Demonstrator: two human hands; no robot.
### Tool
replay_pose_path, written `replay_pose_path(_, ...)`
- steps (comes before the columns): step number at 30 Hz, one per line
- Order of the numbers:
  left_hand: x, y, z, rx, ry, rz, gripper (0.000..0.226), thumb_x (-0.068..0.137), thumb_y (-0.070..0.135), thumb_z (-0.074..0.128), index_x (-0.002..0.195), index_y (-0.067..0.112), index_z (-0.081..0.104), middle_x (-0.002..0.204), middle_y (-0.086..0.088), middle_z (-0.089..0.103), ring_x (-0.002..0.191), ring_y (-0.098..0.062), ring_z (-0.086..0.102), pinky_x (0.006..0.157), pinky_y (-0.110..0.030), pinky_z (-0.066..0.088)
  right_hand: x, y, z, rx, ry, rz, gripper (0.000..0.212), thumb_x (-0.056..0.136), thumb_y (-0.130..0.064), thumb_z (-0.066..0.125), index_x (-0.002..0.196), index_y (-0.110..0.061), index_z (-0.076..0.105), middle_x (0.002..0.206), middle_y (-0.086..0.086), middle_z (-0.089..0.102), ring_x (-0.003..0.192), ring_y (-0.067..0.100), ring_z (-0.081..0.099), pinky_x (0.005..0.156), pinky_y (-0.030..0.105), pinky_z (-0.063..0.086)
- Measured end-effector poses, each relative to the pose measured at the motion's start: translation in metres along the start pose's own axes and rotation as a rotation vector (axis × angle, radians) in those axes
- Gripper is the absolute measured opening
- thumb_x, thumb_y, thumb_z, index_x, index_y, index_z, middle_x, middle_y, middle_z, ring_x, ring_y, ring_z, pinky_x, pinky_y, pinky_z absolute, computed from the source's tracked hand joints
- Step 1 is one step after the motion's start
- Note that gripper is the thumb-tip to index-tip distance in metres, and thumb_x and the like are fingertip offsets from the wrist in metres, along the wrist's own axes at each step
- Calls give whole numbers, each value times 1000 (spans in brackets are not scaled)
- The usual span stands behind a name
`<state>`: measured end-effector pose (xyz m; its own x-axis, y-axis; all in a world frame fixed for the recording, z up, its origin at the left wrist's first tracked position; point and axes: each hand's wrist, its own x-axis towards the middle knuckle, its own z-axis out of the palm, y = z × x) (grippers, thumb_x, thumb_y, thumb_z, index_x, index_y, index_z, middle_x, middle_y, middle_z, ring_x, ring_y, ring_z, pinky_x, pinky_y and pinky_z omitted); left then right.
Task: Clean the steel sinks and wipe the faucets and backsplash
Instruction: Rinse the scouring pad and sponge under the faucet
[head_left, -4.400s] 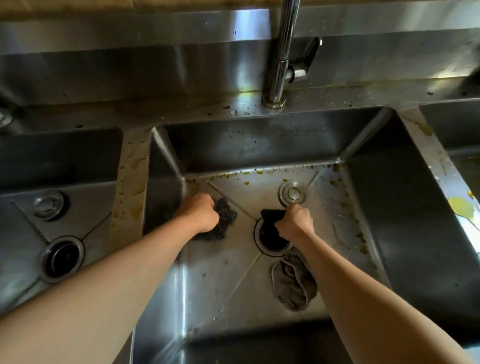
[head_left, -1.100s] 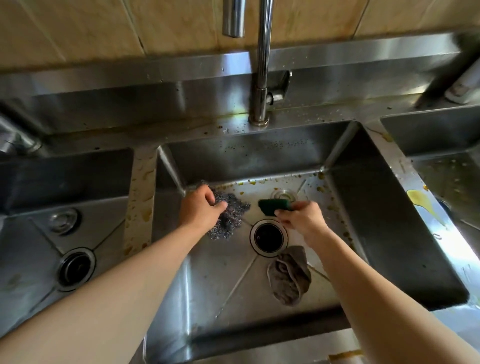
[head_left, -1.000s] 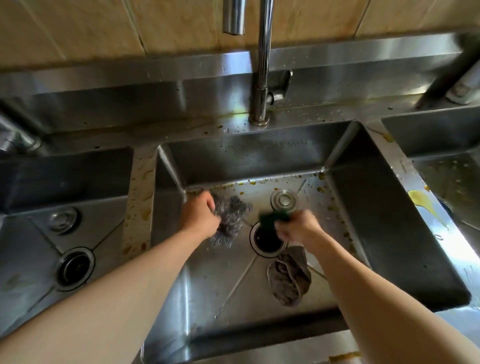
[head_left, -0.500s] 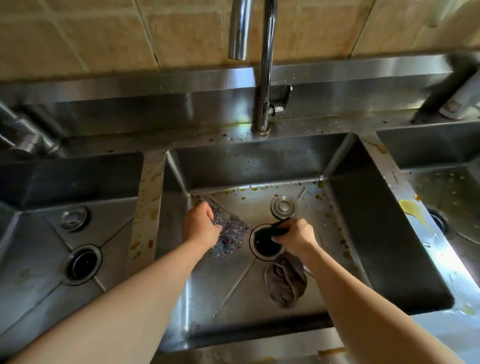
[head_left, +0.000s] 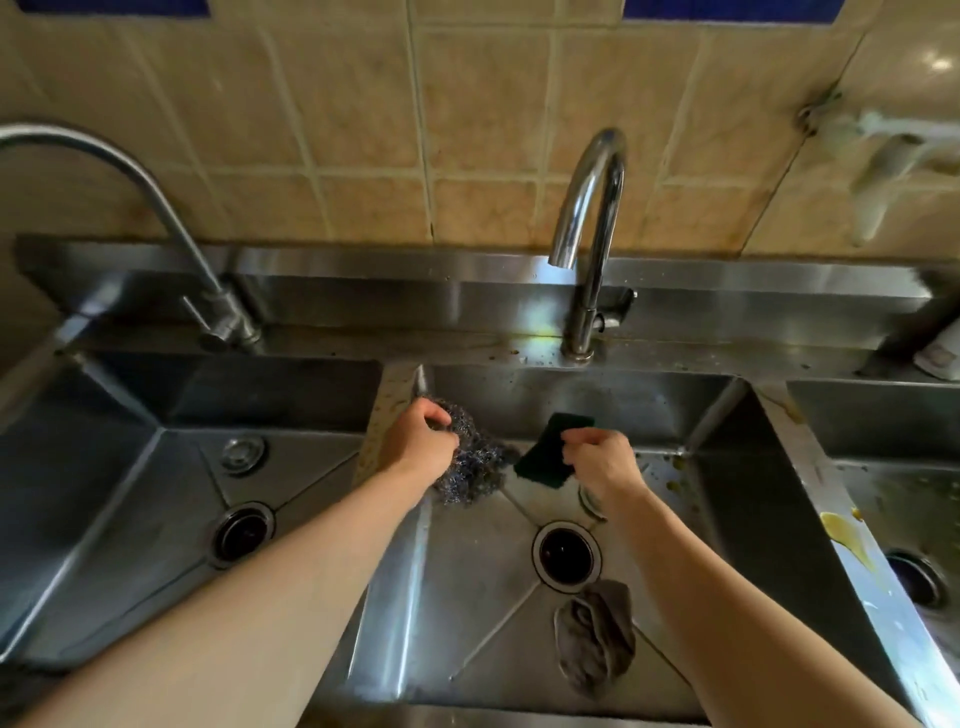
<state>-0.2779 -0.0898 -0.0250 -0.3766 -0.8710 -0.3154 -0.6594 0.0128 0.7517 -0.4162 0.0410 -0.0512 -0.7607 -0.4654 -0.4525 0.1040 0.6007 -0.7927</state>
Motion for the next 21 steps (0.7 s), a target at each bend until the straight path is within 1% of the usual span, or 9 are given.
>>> replay_pose_path(2,-4,4,-17,-49,16,-13,20,86,5,65,95,20,55,92,1,53,75,-14,51,56,-22,38,-3,-17,4,57,0,-25,21,89,-3,59,108,-6,69,114,15,63,98,24,58,77,28,45)
replay_pose_path(5,-8,8,-39,-118,48,-35,22,85,2,65,96,20,56,99,-1,54,86,-18,52,66,-24,41,-10,-42,8,28,46,-72,24,87,-1,62,107,-11,69,118,12,61,100,25,61,74,23,49)
replay_pose_path(9,-15,11,-77,-218,69,-22,24,85,1,65,99,19,56,102,-1,53,81,-12,50,52,-16,34,-27,-75,18,8,91,-113,34,87,9,54,95,-21,65,121,12,56,101,27,60,72,24,52)
replay_pose_path(11,-17,9,-101,-261,94,-6,23,86,2,65,99,19,55,101,-1,53,77,-10,49,51,-16,34,-37,-91,29,15,100,-147,36,86,12,53,95,-21,64,120,12,56,98,26,60,75,27,53)
replay_pose_path(13,-19,6,-125,-292,128,4,24,86,2,65,101,18,55,101,-1,53,77,-11,50,53,-17,35,-48,-107,42,36,92,-181,37,84,14,52,97,-19,61,118,12,57,101,28,59,84,34,54)
replay_pose_path(15,-22,-1,-154,-321,160,10,23,87,2,64,102,18,55,99,-1,54,74,-10,50,53,-18,35,-62,-124,60,37,81,-227,38,83,14,52,100,-20,56,114,13,56,103,32,58,88,42,54)
replay_pose_path(17,-25,-11,-182,-355,194,12,23,88,3,63,102,18,54,94,0,54,68,-7,48,51,-18,36,-75,-140,80,28,74,-260,41,82,13,54,106,-21,49,111,13,53,104,33,57,81,41,55)
replay_pose_path(19,-30,-21,-210,-372,234,7,22,89,4,62,103,19,54,85,4,51,63,-8,46,49,-19,36,-91,-154,98,50,52,-265,48,83,13,55,118,-18,43,111,14,51,99,30,56,62,33,52)
replay_pose_path(21,-34,-38,-245,-408,281,10,23,89,5,62,107,19,55,82,6,48,62,-10,45,49,-22,37,-111,-170,124,97,21,-270,56,84,12,57,129,-15,37,114,14,50,95,26,53,55,26,46)
